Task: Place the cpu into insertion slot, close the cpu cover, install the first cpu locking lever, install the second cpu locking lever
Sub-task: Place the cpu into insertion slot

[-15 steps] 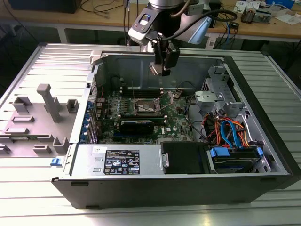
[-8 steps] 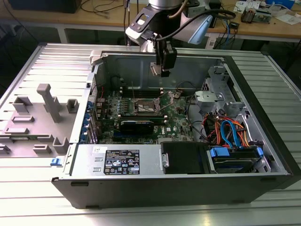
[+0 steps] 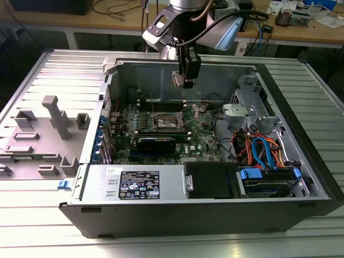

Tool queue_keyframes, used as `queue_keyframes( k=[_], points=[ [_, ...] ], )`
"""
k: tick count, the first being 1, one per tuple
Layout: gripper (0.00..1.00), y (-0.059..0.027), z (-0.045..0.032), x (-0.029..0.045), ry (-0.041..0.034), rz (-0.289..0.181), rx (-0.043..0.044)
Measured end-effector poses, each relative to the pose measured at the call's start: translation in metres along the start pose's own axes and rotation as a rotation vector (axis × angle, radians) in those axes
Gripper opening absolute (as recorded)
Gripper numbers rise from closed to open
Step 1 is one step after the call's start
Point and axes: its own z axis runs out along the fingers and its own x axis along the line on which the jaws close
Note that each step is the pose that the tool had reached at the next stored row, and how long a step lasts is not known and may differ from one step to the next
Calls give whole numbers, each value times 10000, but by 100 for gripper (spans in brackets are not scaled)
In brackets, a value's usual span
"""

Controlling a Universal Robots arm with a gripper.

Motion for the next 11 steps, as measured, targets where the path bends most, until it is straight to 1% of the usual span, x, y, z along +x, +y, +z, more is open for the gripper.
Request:
queue_keyframes(
  k=[6, 8, 11],
  points=[
    [54, 0, 7, 1, -3, 28, 0],
    [54, -2, 22, 0, -21, 222, -2],
    [54, -7, 83, -1, -72, 832, -6]
  ],
)
